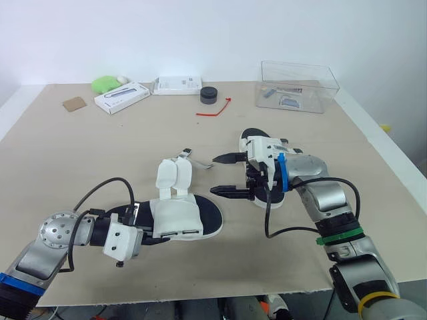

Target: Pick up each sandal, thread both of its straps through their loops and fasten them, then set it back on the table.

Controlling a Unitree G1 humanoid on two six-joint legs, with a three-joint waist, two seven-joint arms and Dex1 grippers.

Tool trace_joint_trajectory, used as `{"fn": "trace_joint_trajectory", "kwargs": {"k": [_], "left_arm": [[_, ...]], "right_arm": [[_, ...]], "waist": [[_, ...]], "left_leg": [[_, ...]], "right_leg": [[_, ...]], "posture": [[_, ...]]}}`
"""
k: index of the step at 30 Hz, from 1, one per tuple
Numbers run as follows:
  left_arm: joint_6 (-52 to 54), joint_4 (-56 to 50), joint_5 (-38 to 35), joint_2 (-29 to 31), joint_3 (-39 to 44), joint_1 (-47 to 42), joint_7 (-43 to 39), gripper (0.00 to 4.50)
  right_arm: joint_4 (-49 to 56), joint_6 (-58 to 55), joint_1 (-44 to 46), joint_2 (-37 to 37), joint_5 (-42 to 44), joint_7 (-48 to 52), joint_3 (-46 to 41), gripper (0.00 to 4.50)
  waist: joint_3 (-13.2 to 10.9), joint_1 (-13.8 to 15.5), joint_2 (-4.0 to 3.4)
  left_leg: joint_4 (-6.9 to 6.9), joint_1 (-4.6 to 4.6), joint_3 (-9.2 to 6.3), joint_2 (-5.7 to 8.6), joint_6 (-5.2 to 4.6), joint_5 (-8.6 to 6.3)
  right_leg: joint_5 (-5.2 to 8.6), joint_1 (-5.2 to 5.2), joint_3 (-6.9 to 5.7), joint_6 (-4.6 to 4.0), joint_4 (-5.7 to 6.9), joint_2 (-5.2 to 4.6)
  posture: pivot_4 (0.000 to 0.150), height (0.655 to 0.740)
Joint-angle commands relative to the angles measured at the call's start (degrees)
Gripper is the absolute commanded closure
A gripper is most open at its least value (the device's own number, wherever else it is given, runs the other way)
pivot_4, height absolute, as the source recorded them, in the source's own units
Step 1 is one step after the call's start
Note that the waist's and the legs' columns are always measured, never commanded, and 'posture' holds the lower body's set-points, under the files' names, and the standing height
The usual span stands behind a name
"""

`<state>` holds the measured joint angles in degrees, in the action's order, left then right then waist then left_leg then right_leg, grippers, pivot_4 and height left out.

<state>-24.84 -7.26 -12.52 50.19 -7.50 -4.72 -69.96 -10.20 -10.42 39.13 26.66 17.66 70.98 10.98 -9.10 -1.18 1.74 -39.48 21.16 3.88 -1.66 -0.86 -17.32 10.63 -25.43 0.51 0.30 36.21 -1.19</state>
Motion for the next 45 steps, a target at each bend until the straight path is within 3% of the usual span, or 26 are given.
{"fn": "trace_joint_trajectory", "kwargs": {"k": [1,3,4,5,6,7,8,13,16,22,24,28,38,42,45], "left_arm": [[1.9,-1.1,0.7,0.6,-0.3,-0.1,-0.1,3.54],[3.4,-2.2,0.3,0.8,0.0,-0.1,-0.2,2.76],[4.4,-2.7,0.2,0.9,0.1,-0.1,-0.1,2.60],[6.0,-3.6,-0.3,1.3,0.4,0.2,0.0,1.94],[7.9,-4.7,-1.1,1.7,0.8,0.9,0.0,1.82],[9.5,-5.4,-1.7,2.0,1.1,1.3,0.0,1.25],[11.5,-6.5,-2.5,2.3,1.4,2.0,0.1,1.06],[16.6,-10.3,-3.9,3.5,3.1,4.5,0.5,1.06],[17.8,-12.3,-3.9,4.2,4.3,6.2,0.7,0.90],[21.6,-14.6,-5.7,4.7,6.5,8.2,1.3,0.90],[28.7,-16.7,-11.0,4.7,8.5,8.6,2.5,0.90],[37.9,-20.2,-16.6,5.7,10.6,9.5,2.9,0.90],[47.6,-24.5,-22.5,6.2,13.2,12.0,2.5,0.90],[60.3,-26.1,-37.3,6.8,18.9,12.5,4.4,0.90],[61.4,-24.5,-36.2,8.7,20.1,12.4,2.7,0.90]], "right_arm": [[2.0,0.4,1.3,0.3,0.2,0.4,-0.6,0.00],[1.7,0.2,1.5,0.3,0.3,0.5,-0.7,0.00],[1.6,0.0,1.6,0.4,0.3,0.5,-0.8,0.00],[1.5,-0.3,1.5,0.7,0.5,0.7,-0.9,0.00],[1.6,-0.5,1.3,1.1,0.5,1.1,-0.9,0.00],[1.5,-0.6,1.2,1.4,0.4,1.4,-0.9,0.00],[1.7,-0.8,1.0,1.7,0.5,1.7,-0.9,0.00],[4.6,-2.6,-1.6,2.7,1.3,2.9,-0.2,0.00],[6.3,-1.6,-4.2,3.0,-0.4,4.2,2.5,0.77],[7.2,-0.4,-5.1,2.0,-1.9,4.2,4.9,3.43],[8.4,-1.1,-5.8,1.6,-2.3,3.6,5.8,4.44],[9.2,-1.9,-6.4,0.7,-3.6,2.5,7.6,4.44],[6.5,-2.1,-5.3,0.3,-8.2,2.1,11.8,4.44],[7.2,-0.9,-5.4,0.0,-9.5,1.2,12.2,4.44],[7.7,-1.5,-5.0,-0.3,-9.3,1.1,11.9,4.44]], "waist": [[0.0,0.0,0.00],[0.0,0.0,0.00],[0.0,0.0,0.00],[0.0,0.0,0.00],[0.0,0.0,0.00],[0.0,0.0,-0.01],[0.0,0.0,-0.01],[0.0,0.0,-0.02],[0.0,0.0,-0.01],[0.0,0.0,-0.03],[0.0,0.0,-0.03],[0.0,0.0,-0.02],[0.0,0.0,-0.03],[0.0,0.0,-0.01],[0.0,0.0,-0.01]], "left_leg": [[-0.01,0.00,0.01,0.00,0.00,0.00],[-0.01,0.00,0.01,0.01,0.00,0.00],[-0.01,0.00,0.01,0.01,0.00,0.00],[-0.01,0.01,0.01,0.01,0.00,0.00],[-0.01,0.00,0.02,0.00,0.00,0.00],[-0.01,0.01,0.02,0.00,0.00,0.00],[-0.01,0.01,0.02,-0.01,0.00,0.00],[0.02,0.02,-0.02,-0.02,-0.01,-0.01],[0.03,0.02,-0.08,-0.03,-0.02,-0.02],[0.00,0.00,-0.02,-0.03,-0.02,-0.02],[-0.02,0.00,-0.01,-0.03,-0.02,-0.02],[-0.02,0.00,-0.07,-0.04,-0.02,-0.02],[-0.01,0.00,-0.08,0.02,-0.01,-0.02],[-0.01,-0.02,-0.10,-0.01,-0.01,-0.02],[-0.02,-0.06,-0.12,0.00,0.00,-0.01]], "right_leg": [[0.00,0.00,0.01,0.00,0.00,0.01],[0.00,0.00,0.02,0.00,0.01,0.01],[0.00,0.00,0.02,0.01,0.01,0.01],[0.00,0.00,0.02,0.01,0.01,0.01],[0.00,0.00,0.02,0.01,0.01,0.01],[0.00,-0.01,0.03,0.01,0.01,0.03],[0.00,-0.01,0.04,0.01,0.01,0.03],[0.05,-0.02,0.04,0.02,0.01,0.05],[0.07,-0.02,0.04,0.01,0.01,0.10],[0.09,-0.02,0.12,0.03,0.02,0.13],[0.10,-0.02,0.13,0.04,0.02,0.13],[0.21,-0.02,0.22,0.15,0.08,0.20],[0.25,-0.03,0.31,0.13,0.11,0.21],[0.29,-0.03,0.30,0.11,0.15,0.23],[0.30,-0.02,0.30,0.11,0.19,0.23]], "posture": [[0.150,0.7400],[0.150,0.7400],[0.150,0.7400],[0.150,0.7400],[0.150,0.7400],[0.150,0.7400],[0.150,0.7400],[0.150,0.7400],[0.150,0.7400],[0.150,0.7400],[0.150,0.7400],[0.150,0.7400],[0.150,0.7400],[0.150,0.7400],[0.150,0.7400]]}}
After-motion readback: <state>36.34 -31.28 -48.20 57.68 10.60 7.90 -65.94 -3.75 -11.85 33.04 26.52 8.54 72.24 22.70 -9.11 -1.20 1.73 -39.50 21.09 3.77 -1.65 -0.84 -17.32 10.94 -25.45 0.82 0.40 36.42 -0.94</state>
